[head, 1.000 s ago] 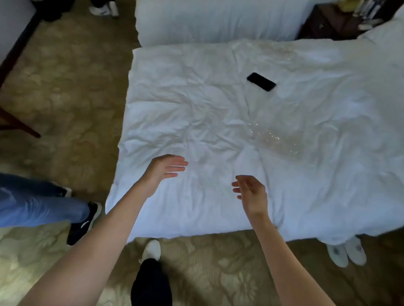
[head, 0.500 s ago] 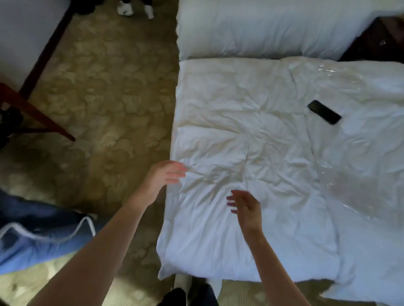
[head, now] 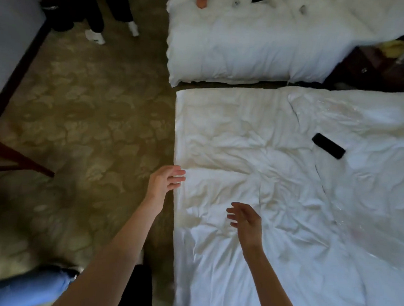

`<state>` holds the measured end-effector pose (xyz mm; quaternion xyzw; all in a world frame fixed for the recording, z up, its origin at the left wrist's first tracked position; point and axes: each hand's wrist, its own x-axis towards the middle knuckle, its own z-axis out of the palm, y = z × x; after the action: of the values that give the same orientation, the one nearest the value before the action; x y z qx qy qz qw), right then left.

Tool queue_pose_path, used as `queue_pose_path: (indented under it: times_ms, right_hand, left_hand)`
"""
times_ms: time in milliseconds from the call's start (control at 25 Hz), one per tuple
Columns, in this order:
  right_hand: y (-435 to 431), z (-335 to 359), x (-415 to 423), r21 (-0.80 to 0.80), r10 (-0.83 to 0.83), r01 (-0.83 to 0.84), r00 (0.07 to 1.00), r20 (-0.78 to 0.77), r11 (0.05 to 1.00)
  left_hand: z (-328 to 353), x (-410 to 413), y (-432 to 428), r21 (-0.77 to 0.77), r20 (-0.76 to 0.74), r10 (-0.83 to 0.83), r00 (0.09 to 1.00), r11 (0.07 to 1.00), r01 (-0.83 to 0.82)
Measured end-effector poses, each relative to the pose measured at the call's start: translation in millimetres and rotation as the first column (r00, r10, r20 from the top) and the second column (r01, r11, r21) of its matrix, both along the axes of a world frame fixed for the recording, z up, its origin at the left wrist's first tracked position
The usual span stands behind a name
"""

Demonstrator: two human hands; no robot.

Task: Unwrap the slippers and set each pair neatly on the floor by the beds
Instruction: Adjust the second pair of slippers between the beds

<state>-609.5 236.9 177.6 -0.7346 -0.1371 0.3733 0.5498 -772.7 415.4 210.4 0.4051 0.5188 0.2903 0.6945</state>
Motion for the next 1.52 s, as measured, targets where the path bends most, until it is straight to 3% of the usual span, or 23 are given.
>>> queue_pose_path:
  times_ms: [160,280,440,760,920,1040,1280,1440,1520]
  right_hand:
    - [111.7,-0.8,-25.6,-0.034,-0.149,0.149,0.989,0.008,0.988]
    - [193.8,14.1,-54.3,-0.070,-0.127,0.126,0.992,-0.003,0.990]
    - [289.6,26.2,-50.2,-0.041,-0.041,0.046,0.994,0.100,0.998]
    - [457.4,19.2,68.2,0.010,-0.345,0.345,0.936,0.062,0.938]
    - [599.1,18.1,151.0,0.018,-0.327,0.327,0.939,0.105,0.945]
    - [687.4,42.0,197.1,-0.002,-0.299,0.300,0.950,0.089,0.954]
    - [828.8,54.9,292.2,0.001,-0.449,0.454,0.881,0.146,0.891]
    - [895.7,57.4,344.7,0.018,-0.611,0.617,0.774,0.167,0.787]
    - [913.4,63.9,362.8,-0.034,-0.684,0.689,0.723,0.102,0.724]
  left_hand:
    - [-8.0,-15.8,133.3,0.012,-0.020,-0.164,0.986,0.986,0.164]
    - [3.3,-34.5,239.2,0.072,-0.106,-0.173,0.979,0.981,0.181]
    - [27.6,-22.5,366.5,0.152,-0.126,-0.132,0.983,0.977,0.151]
    - [45.8,98.2,539.6,0.114,-0.130,-0.264,0.956,0.953,0.279]
    - [55.1,187.1,666.3,0.159,-0.136,-0.304,0.943,0.933,0.323]
    - [63.7,243.0,745.1,0.099,-0.175,-0.371,0.912,0.915,0.391]
    - [55.7,393.8,874.5,0.076,-0.161,-0.613,0.773,0.773,0.629]
    - [44.8,496.1,942.4,0.044,-0.137,-0.781,0.610,0.610,0.791]
    - [44.8,536.5,957.4,-0.018,-0.149,-0.825,0.545,0.553,0.833]
